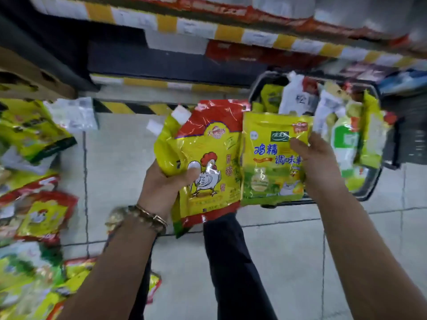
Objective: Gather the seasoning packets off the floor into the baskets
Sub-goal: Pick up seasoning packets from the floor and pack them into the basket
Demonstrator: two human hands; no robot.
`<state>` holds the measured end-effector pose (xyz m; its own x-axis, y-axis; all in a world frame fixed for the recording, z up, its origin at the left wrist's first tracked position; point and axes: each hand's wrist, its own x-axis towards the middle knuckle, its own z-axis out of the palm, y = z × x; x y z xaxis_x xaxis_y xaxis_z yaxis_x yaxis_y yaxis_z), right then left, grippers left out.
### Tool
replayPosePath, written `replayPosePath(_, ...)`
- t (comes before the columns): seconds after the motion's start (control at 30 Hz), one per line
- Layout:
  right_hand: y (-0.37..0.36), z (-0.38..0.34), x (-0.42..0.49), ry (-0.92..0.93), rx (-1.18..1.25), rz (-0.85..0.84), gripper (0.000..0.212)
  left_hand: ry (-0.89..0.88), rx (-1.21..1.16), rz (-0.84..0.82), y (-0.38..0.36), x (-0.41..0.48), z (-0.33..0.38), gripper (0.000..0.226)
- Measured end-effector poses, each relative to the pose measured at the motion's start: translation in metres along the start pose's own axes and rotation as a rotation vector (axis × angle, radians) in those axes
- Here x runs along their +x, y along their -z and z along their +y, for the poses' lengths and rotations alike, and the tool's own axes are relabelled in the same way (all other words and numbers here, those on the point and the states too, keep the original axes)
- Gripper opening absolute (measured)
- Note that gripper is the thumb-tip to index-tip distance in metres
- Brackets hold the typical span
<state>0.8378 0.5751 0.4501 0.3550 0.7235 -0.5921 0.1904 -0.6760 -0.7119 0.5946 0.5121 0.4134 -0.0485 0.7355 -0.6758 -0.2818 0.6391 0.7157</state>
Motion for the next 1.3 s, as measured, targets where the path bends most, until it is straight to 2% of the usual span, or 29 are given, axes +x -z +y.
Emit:
replayPosePath(0.03,0.030,0.000,0.010,-0.013,0.037,0.033,0.019,-0.015,0.029,-0.024,-0.031,0.005,0.001,0.034)
replayPosePath(0.13,0.107,0.001,0.040,-0.055,0.094,0.131,0.082,-0.071,0.073,-0.088,-0.121,0.018,0.006,0.033)
replayPosePath(0.17,0.130,0.004,0.052,-0.050,0.093,0.161,0.083,-0.089,0.080,-0.101,-0.148,0.023,0.006,0.035)
replayPosePath(0.23,0.168,0.009,0.079,-0.036,0.093,0.227,0.067,-0.115,0.099,-0.115,-0.197,0.038,0.005,0.037)
replayPosePath(0.3,0.193,0.014,0.112,-0.017,0.118,0.280,0.061,-0.158,0.147,-0.112,-0.238,0.057,0.001,0.041)
replayPosePath(0.4,0.199,0.023,0.161,0.055,-0.016,0.356,0.050,-0.206,0.351,-0.038,-0.278,0.085,-0.009,0.042)
replayPosePath(0.53,0.177,0.055,0.193,0.177,-0.590,0.355,0.059,-0.191,0.576,0.230,-0.275,0.103,-0.029,0.055)
replayPosePath(0.67,0.173,0.069,0.192,0.270,-0.656,0.323,0.061,-0.171,0.749,0.373,-0.257,0.091,-0.045,0.062)
replayPosePath(0.77,0.175,0.079,0.174,0.304,-0.658,0.292,0.069,-0.282,0.854,0.418,-0.259,0.079,-0.058,0.079)
replayPosePath(0.9,0.169,0.099,0.157,0.316,-0.677,0.287,0.078,-0.371,0.785,0.327,-0.280,0.074,-0.068,0.077)
replayPosePath(1.07,0.166,0.113,0.151,0.291,-0.682,0.266,0.089,-0.346,1.168,0.298,-0.296,0.085,-0.090,0.098)
replayPosePath(1.13,0.162,0.118,0.150,0.291,-0.707,0.263,0.096,-0.359,1.231,0.321,-0.293,0.089,-0.100,0.098)
replayPosePath(1.3,0.164,0.115,0.150,0.244,-0.742,0.216,0.098,-0.207,1.277,0.242,-0.290,0.088,-0.095,0.109)
